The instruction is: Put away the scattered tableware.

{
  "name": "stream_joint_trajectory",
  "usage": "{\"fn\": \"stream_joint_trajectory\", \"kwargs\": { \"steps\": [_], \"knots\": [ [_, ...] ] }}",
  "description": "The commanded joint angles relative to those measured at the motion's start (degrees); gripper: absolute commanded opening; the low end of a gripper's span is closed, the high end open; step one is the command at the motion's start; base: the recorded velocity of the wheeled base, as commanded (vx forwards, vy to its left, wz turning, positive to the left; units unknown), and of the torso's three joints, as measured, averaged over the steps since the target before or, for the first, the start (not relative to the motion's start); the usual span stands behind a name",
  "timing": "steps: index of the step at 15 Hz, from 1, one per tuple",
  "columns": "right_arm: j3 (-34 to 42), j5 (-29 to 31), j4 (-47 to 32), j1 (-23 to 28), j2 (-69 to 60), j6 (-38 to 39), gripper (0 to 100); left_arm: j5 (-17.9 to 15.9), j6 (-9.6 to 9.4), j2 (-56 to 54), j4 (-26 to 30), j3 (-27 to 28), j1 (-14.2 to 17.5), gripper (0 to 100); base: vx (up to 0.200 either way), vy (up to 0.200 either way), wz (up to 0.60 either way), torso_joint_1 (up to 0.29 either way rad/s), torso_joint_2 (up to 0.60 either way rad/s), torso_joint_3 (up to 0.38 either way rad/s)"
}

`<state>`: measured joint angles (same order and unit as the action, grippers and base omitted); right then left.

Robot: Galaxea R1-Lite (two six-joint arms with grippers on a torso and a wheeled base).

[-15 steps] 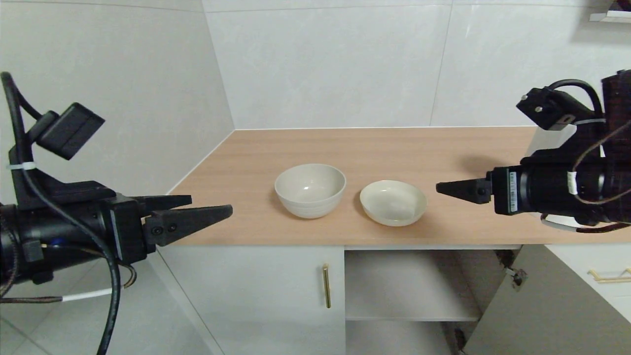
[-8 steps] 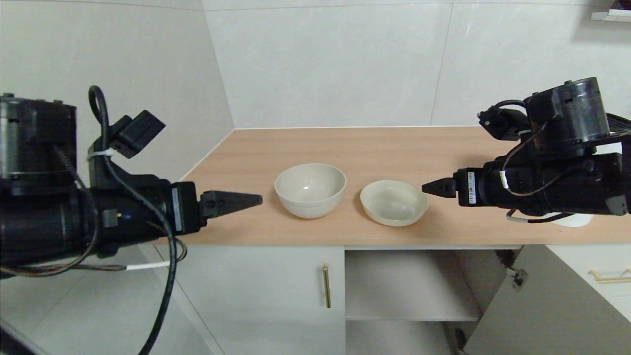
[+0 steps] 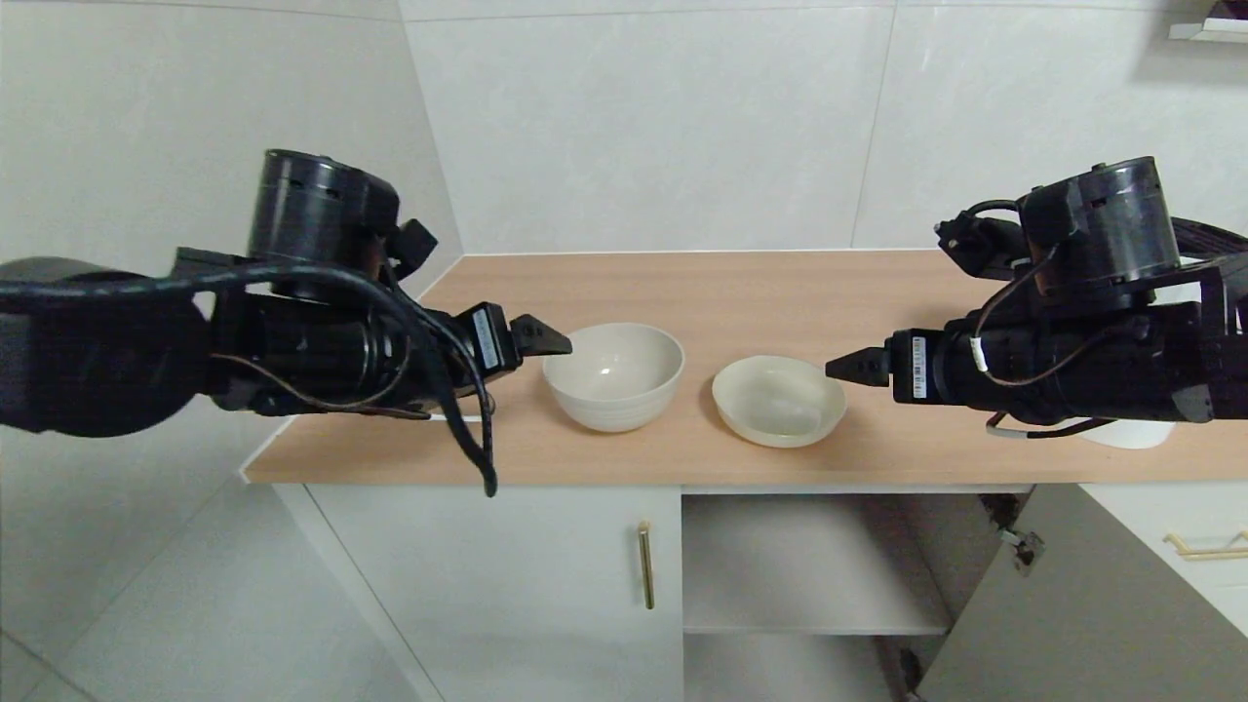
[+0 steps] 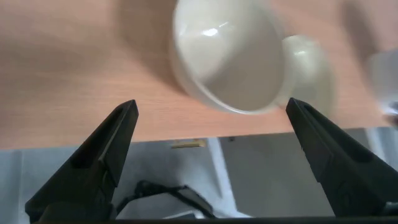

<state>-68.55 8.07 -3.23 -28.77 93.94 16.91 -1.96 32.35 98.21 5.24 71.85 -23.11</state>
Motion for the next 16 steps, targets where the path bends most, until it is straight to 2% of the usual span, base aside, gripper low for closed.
{"fn": "stream_joint_trajectory", "kwargs": {
  "steps": [1,3,5,12,13,16],
  "knots": [
    [0.17,0.02,-0.02,-0.06,-0.25,0.14,100,2.14,0.34,7.96,-0.23,1.54,-0.09,100,0.000,0.000,0.00,0.000,0.00,0.000],
    [0.26,0.02,-0.11,-0.06,-0.51,0.23,100,4.86,1.66,10.34,-0.23,3.03,-0.09,100,0.000,0.000,0.00,0.000,0.00,0.000],
    [0.26,0.02,-0.02,-0.06,-0.60,0.23,100,5.13,3.33,10.78,-0.23,4.00,-0.09,100,0.000,0.000,0.00,0.000,0.00,0.000],
    [0.43,0.10,-0.20,-0.06,-0.86,0.32,100,5.21,3.59,9.90,-1.02,4.09,-0.09,100,0.000,0.000,0.00,0.000,0.00,0.000],
    [0.43,0.10,-0.20,-0.06,-0.86,0.23,100,5.13,3.59,9.90,-1.02,4.09,-0.09,0,0.000,0.000,0.00,0.000,0.00,0.000],
    [0.34,0.10,-0.29,-0.06,-0.95,0.23,100,5.13,3.59,9.90,-1.02,4.09,-0.18,0,0.000,0.000,0.00,0.000,0.00,0.000]
  ]
}}
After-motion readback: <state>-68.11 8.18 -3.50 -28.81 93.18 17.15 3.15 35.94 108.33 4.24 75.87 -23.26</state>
